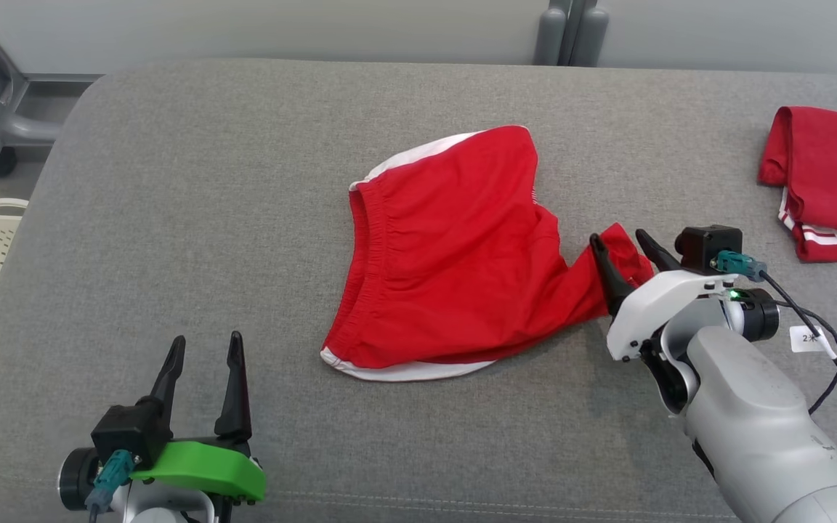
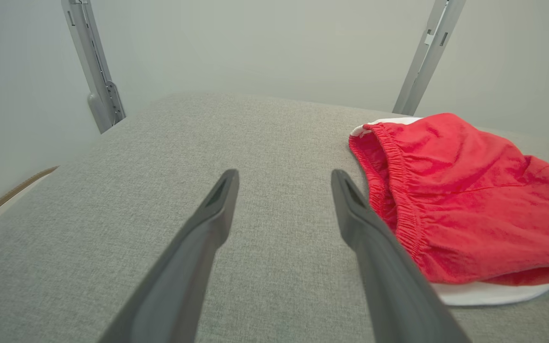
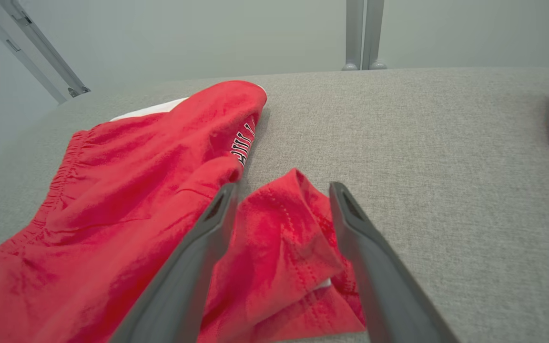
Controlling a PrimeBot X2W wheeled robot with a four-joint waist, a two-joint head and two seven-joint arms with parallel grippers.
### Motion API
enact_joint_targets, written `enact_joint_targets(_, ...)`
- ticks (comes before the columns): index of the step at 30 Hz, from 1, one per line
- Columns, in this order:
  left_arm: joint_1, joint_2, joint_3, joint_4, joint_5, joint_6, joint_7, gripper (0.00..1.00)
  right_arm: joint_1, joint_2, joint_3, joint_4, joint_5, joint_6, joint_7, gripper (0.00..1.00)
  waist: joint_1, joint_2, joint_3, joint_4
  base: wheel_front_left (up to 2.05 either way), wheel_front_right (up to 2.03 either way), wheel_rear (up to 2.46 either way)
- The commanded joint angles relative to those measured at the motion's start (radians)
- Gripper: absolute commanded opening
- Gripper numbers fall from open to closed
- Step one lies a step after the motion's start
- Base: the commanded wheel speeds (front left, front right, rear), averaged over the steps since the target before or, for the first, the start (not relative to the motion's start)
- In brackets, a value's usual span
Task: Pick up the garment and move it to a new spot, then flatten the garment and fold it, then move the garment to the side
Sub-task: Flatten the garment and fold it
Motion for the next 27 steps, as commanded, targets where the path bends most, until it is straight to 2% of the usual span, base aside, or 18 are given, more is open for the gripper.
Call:
enact_joint_targets(1, -0.012, 0.000, 0.000, -0.003, -0.001, 0.005, -0.002, 1.00, 0.026, -0.010, 0.006, -0.018, 0.011, 0.000, -0.008, 1.00, 0.0000, 0.0000, -0.003, -0.008, 0.00, 0.00, 0.00)
enact_joint_targets(9, 0.001, 0.001, 0.003, -0.013, -0.004, 0.009, -0.002, 1.00, 0.163, -0.057, 0.007, -0.215, 0.045, 0.000, -0.010, 1.00, 0.0000, 0.0000, -0.003, -0.035, 0.00, 0.00, 0.00)
enact_joint_targets(14, 0.003, 0.001, 0.005, -0.014, -0.003, 0.008, -0.002, 1.00, 0.227, -0.063, 0.007, -0.280, 0.037, 0.000, -0.010, 1.00, 0.0000, 0.0000, -0.004, -0.045, 0.00, 0.00, 0.00)
enact_joint_targets(19, 0.006, 0.000, 0.002, -0.012, -0.003, 0.007, -0.002, 1.00, 0.259, -0.063, 0.028, -0.289, 0.033, 0.000, 0.006, 1.00, 0.0000, 0.0000, -0.008, -0.052, 0.00, 0.00, 0.00)
enact_joint_targets(27, 0.002, 0.000, -0.006, -0.003, -0.006, 0.003, -0.002, 1.00, 0.220, -0.047, 0.044, -0.243, 0.049, 0.000, 0.015, 1.00, 0.0000, 0.0000, -0.016, -0.039, 0.00, 0.00, 0.00)
